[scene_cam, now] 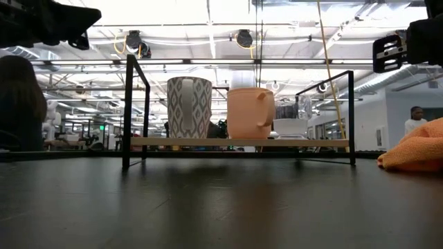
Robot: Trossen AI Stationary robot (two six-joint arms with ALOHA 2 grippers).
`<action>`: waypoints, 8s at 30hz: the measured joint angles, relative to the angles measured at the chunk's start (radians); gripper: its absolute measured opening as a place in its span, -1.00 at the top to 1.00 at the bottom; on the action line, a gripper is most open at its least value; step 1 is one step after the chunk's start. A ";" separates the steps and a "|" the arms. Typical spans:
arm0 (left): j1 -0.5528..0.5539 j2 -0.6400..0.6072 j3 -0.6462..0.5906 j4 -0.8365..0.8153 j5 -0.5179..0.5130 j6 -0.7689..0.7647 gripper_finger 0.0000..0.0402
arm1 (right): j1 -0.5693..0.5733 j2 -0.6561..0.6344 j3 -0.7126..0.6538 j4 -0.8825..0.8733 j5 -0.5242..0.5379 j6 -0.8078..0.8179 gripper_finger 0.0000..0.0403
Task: Stack small to large cups/mugs on shelf
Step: Return to Home Position
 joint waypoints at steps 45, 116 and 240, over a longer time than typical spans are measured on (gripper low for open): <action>0.000 -0.038 -0.046 -0.128 0.107 -0.068 1.00 | 0.000 0.000 -0.022 0.014 -0.002 0.007 1.00; 0.000 -0.038 -0.046 -0.113 0.157 -0.067 0.84 | 0.000 0.001 -0.023 0.014 0.000 0.007 1.00; 0.000 -0.038 -0.046 -0.114 0.156 -0.071 0.85 | -0.001 0.000 -0.023 0.014 0.001 0.007 1.00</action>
